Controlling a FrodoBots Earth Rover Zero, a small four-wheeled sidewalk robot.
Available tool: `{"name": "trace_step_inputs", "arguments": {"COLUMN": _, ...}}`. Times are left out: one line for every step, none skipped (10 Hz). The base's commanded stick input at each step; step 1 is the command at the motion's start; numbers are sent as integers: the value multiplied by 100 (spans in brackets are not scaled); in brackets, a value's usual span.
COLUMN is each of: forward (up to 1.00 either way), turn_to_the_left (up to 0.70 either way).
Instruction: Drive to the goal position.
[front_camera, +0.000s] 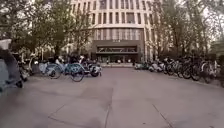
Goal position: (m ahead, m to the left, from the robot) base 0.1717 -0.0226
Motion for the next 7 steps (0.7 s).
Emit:
{"name": "trace_step_inputs", "arguments": {"forward": 0, "turn_to_the_left": -45}}
{"name": "trace_step_inputs", "arguments": {"forward": 0, "turn_to_the_left": -45}}
{"name": "trace_step_inputs", "arguments": {"forward": 0, "turn_to_the_left": -45}}
{"name": "trace_step_inputs", "arguments": {"forward": 0, "turn_to_the_left": -45}}
{"name": "trace_step_inputs", "arguments": {"forward": 0, "turn_to_the_left": -45}}
{"name": "trace_step_inputs", "arguments": {"forward": 0, "turn_to_the_left": -45}}
{"name": "trace_step_inputs", "arguments": {"forward": 0, "turn_to_the_left": -45}}
